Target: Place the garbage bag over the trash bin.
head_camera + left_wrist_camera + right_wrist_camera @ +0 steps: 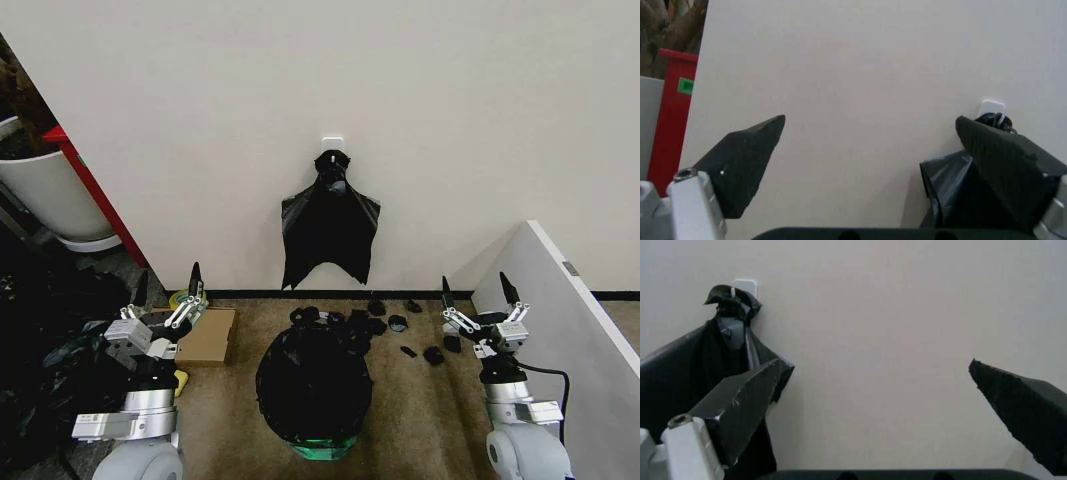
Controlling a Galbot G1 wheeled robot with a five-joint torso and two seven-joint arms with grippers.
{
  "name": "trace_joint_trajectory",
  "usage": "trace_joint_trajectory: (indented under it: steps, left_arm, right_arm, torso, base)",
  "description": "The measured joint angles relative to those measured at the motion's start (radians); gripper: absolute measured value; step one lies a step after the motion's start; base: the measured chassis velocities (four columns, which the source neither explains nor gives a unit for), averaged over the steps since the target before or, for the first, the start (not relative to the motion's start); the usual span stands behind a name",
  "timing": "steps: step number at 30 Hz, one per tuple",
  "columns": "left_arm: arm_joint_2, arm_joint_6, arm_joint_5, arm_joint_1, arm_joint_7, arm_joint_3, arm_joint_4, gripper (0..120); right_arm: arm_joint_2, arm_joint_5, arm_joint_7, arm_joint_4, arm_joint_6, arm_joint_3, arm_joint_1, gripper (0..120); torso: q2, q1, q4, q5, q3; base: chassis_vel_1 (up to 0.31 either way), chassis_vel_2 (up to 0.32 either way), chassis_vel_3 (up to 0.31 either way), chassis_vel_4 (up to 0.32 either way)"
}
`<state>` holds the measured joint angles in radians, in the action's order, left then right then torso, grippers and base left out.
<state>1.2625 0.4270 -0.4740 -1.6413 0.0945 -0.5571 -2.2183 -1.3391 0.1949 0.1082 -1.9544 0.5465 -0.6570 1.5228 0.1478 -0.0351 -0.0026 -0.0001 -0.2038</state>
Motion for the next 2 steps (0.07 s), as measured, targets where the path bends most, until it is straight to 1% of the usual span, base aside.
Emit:
trace_joint_trajectory:
  steps: [2]
  left_arm:
    - [0.000, 0.000, 0.002, -0.001, 0.000, 0.000, 0.000, 100]
  right_arm:
    - [0.004, 0.001, -0.001, -0.001, 0.001, -0.003, 0.001, 100]
  torso:
    - [0.000, 0.000, 0.0000, 0.0001, 0.000]
  base:
    - [0.000, 0.000, 0.000, 0.000]
